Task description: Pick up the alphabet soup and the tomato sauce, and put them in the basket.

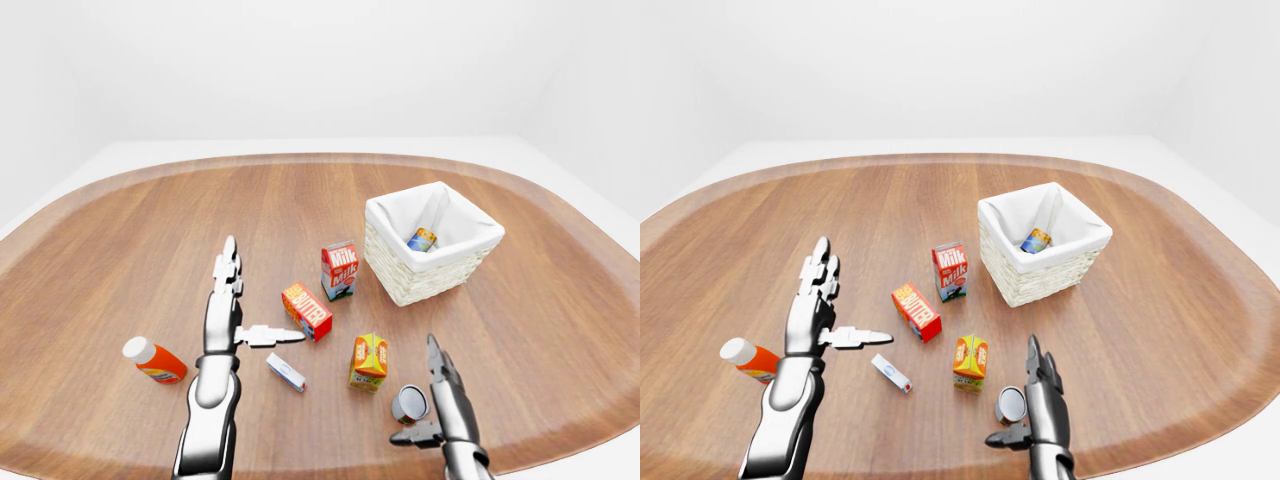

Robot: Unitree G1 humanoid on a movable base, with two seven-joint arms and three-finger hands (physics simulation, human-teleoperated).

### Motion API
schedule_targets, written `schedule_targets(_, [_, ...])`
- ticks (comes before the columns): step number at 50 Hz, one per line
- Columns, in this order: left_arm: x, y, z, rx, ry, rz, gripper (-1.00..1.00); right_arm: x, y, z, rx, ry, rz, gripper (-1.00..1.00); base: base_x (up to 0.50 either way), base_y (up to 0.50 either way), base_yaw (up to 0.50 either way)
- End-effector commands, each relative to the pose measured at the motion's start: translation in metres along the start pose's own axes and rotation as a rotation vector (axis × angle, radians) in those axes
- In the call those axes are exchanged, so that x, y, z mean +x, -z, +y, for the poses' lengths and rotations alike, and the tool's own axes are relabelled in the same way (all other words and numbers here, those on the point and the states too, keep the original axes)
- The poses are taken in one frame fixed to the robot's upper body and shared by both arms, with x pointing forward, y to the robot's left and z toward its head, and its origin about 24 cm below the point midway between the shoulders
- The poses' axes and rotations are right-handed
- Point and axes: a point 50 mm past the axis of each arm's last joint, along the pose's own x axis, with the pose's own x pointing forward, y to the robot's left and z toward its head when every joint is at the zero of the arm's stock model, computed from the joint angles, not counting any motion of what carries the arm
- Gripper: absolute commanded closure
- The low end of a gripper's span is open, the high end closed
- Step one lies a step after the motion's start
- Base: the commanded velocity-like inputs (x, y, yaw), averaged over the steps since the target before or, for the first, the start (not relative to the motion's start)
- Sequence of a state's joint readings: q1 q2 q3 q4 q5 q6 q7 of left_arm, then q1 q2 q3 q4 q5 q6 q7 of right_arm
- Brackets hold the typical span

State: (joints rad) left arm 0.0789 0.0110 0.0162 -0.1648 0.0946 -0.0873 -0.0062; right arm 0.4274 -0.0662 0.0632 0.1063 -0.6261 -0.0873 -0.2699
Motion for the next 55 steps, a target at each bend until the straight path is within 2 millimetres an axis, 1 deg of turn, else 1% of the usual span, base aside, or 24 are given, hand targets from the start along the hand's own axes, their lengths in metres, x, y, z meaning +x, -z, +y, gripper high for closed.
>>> schedule_targets(1, [0.0, -0.001, 0.0, -0.001, -0.003, -0.006, -1.0, 0.0, 0.002, 0.003, -0.014, -0.005, 0.005, -1.0, 0.0, 0.0, 0.0])
schedule_targets(7, [0.0, -0.002, 0.001, -0.001, -0.003, -0.007, -1.0, 0.0, 0.001, 0.003, -0.013, -0.006, 0.001, -1.0, 0.0, 0.0, 0.0])
schedule_targets(16, [0.0, -0.002, 0.0, 0.0, -0.001, -0.007, -1.0, 0.002, 0.006, 0.007, -0.04, -0.01, 0.016, -1.0, 0.0, 0.0, 0.0])
schedule_targets(38, [0.0, 0.001, 0.0, 0.0, 0.002, 0.003, -1.0, 0.005, 0.012, 0.013, -0.071, -0.015, 0.035, -1.0, 0.0, 0.0, 0.0])
schedule_targets(55, [0.0, -0.001, 0.0, -0.001, -0.002, -0.004, -1.0, 0.012, 0.012, 0.011, -0.072, -0.007, 0.037, -1.0, 0.0, 0.0, 0.0])
